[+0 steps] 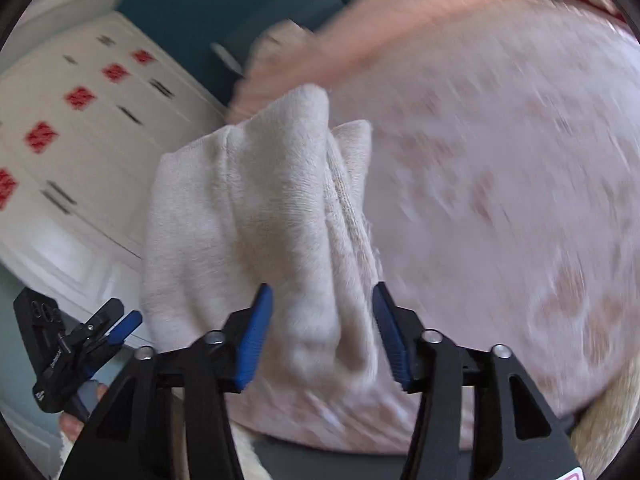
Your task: Fold small clothes
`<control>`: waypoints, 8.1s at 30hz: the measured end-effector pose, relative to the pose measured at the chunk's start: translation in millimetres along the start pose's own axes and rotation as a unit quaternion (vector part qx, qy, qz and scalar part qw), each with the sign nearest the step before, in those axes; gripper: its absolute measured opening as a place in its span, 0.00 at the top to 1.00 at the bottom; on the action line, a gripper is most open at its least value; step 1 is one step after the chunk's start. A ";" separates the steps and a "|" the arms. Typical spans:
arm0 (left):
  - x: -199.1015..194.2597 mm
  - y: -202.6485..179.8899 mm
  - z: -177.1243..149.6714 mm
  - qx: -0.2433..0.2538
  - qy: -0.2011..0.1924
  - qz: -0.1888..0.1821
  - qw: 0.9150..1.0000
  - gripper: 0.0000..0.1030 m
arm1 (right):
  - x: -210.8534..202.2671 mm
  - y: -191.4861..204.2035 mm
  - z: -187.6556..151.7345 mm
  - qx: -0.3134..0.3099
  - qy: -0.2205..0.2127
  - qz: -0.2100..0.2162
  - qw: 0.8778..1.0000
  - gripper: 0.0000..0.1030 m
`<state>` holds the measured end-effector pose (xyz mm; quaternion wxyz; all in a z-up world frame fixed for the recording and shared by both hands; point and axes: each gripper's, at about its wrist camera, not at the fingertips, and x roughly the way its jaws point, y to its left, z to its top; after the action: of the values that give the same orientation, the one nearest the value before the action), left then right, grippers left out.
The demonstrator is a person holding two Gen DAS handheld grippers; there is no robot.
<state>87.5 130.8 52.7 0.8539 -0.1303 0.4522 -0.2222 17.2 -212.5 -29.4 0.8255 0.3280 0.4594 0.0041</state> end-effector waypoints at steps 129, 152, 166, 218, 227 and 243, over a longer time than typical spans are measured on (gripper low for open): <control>45.7 -107.3 -122.7 0.120 -0.025 0.223 0.967 0.15 | -14.9 69.0 -93.4 -0.179 -0.045 -0.181 0.966 0.71; 46.2 -103.0 -122.6 0.104 -0.032 0.239 0.965 0.15 | -12.1 73.6 -93.1 -0.180 -0.053 -0.188 0.964 0.71; 47.9 -107.7 -124.6 0.114 -0.039 0.249 0.961 0.17 | -9.2 75.1 -94.5 -0.180 -0.058 -0.199 0.962 0.73; 45.9 -108.2 -121.0 0.111 -0.038 0.253 0.960 0.19 | -9.8 77.0 -95.6 -0.179 -0.059 -0.201 0.961 0.75; 45.7 -110.2 -121.6 0.109 -0.043 0.253 0.960 0.19 | -10.5 77.6 -95.9 -0.176 -0.061 -0.200 0.962 0.75; 48.4 -111.9 -123.4 0.107 -0.036 0.254 0.961 0.20 | -9.6 85.8 -101.2 -0.170 -0.065 -0.205 0.962 0.75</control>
<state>-20.4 7.0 -3.2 0.9068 0.0731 0.4133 -0.0404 -40.1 -93.6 -12.1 0.8804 0.0808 0.4546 -0.1086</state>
